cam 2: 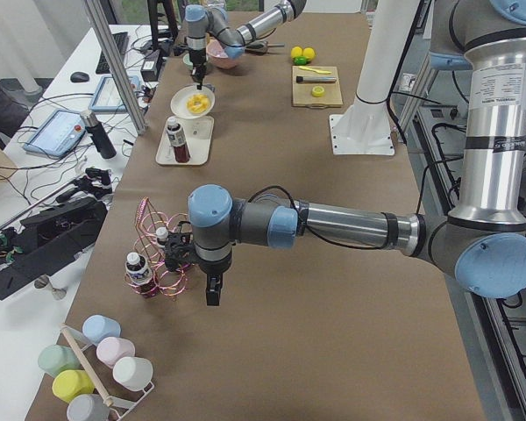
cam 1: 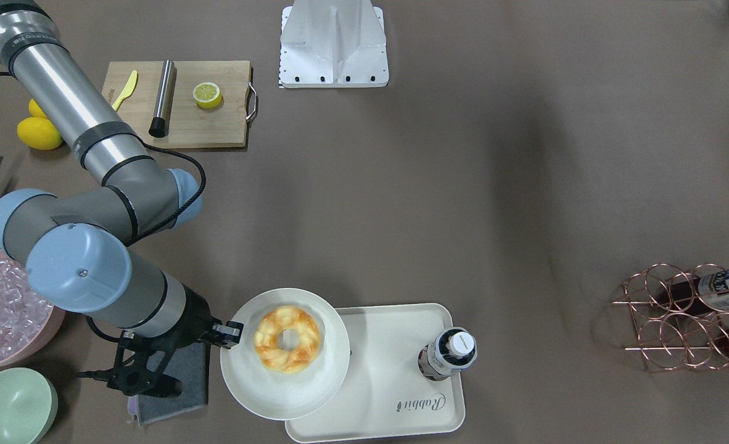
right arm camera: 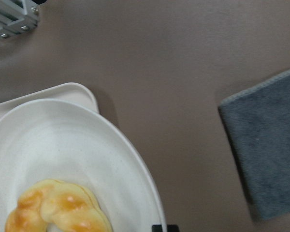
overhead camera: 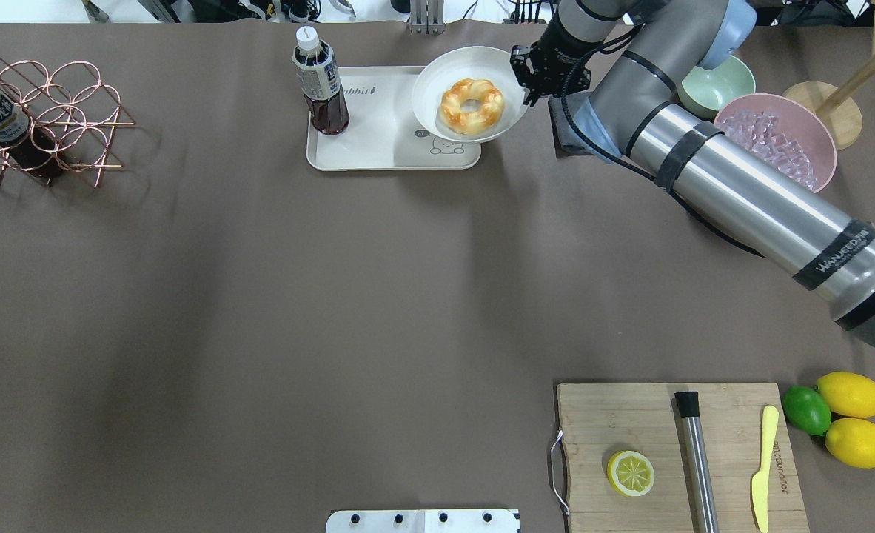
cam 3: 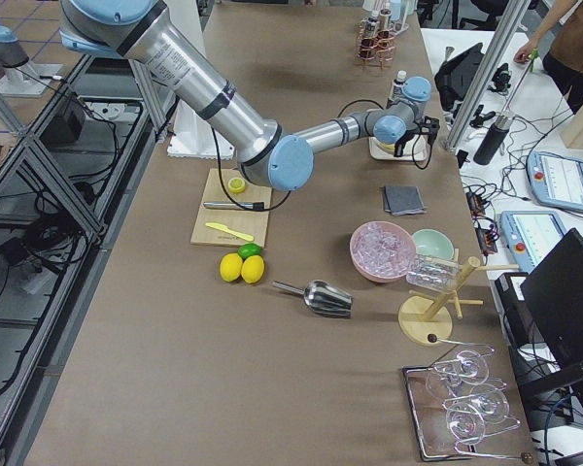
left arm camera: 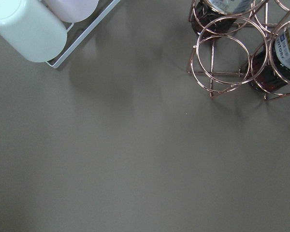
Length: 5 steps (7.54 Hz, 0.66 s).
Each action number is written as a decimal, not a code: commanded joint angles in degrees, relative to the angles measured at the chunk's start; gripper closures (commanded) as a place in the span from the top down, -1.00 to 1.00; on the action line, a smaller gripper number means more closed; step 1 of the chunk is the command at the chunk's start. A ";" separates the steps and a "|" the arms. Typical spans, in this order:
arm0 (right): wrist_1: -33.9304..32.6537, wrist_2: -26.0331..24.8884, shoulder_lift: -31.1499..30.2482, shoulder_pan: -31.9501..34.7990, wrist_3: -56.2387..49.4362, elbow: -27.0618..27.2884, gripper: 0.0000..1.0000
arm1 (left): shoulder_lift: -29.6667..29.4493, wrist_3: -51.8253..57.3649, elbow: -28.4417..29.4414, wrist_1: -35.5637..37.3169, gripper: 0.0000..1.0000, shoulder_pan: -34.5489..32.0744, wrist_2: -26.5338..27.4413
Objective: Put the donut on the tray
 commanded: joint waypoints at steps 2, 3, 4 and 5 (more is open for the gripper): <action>10.06 -5.75 6.87 -4.04 5.28 -9.98 -1.00 | 0.08 0.00 0.00 0.00 0.98 0.04 0.00; 11.65 -7.94 7.67 -5.00 5.37 -11.83 -1.00 | 0.08 0.00 0.00 0.00 0.98 -0.04 0.00; 13.06 -9.09 8.20 -5.62 5.90 -12.98 -1.00 | 0.08 0.00 0.00 0.00 0.98 -0.04 0.00; 13.42 -10.58 8.47 -6.15 6.95 -13.16 -1.00 | -0.01 0.00 0.00 0.00 0.98 0.04 0.00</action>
